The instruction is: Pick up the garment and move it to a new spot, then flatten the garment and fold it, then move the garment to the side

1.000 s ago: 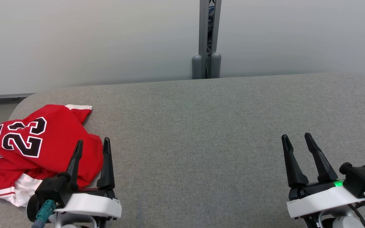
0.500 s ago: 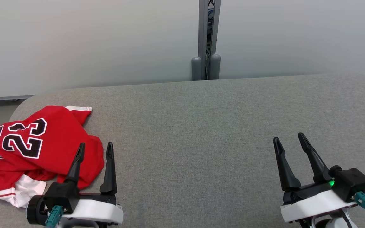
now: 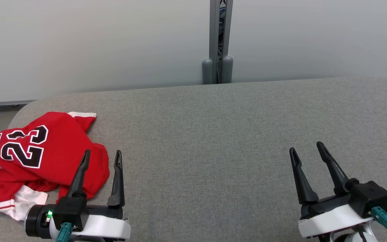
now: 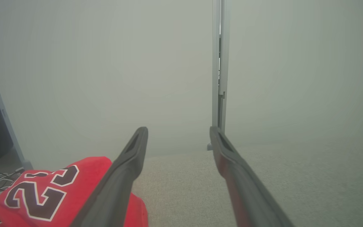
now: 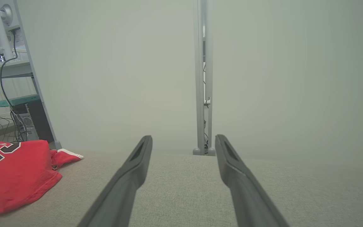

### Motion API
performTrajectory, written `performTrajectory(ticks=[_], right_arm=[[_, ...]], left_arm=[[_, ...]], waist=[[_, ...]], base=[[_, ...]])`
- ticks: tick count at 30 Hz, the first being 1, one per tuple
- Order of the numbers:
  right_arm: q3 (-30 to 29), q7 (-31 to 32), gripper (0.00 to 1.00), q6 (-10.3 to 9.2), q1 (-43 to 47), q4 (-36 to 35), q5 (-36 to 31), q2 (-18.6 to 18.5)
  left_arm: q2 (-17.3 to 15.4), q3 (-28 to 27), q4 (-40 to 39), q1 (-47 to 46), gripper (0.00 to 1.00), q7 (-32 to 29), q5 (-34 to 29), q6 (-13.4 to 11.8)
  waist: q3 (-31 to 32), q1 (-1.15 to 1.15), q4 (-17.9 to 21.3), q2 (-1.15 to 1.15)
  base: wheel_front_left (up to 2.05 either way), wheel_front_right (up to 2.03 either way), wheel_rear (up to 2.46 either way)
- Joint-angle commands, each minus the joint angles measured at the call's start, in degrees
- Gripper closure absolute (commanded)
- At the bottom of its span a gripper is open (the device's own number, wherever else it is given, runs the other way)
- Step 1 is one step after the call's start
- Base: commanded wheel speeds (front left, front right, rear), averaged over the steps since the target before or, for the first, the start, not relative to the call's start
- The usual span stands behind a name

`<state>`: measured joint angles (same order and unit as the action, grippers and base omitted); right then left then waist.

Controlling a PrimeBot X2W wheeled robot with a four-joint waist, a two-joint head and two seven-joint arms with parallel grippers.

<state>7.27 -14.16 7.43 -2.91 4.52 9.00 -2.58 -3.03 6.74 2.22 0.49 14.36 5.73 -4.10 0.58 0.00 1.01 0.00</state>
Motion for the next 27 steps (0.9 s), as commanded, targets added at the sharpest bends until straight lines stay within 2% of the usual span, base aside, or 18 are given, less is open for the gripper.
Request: performTrajectory(ticks=[1,6,16,27], right_arm=[[-0.2,-0.7,0.00,0.10,0.1,0.2,-1.4,-0.5],[0.4,-1.3,0.00,0.10,-0.1,0.8,-3.8,-0.5],[0.6,-1.1,0.00,0.09,-0.2,1.3,-4.0,-0.5],[0.6,-1.1,0.00,0.09,0.4,1.0,-4.2,-0.5]], left_arm=[[-0.2,-0.3,-0.5,0.2,0.00,0.5,-1.5,-0.3],[-0.1,-0.6,0.3,0.6,0.00,0.9,-3.2,-0.2],[0.0,-0.9,1.4,0.1,0.00,0.9,-2.7,0.5],[0.0,-0.9,2.4,-0.1,0.00,0.9,-3.1,-0.7]], waist=[[0.0,0.00,0.0,0.00],[0.0,0.00,0.1,0.00],[0.1,0.00,0.0,0.00],[0.4,0.00,-1.2,0.00]], base=[[0.00,0.00,0.00],[0.00,0.00,0.00],[0.00,0.00,0.00],[0.00,0.00,0.00]])
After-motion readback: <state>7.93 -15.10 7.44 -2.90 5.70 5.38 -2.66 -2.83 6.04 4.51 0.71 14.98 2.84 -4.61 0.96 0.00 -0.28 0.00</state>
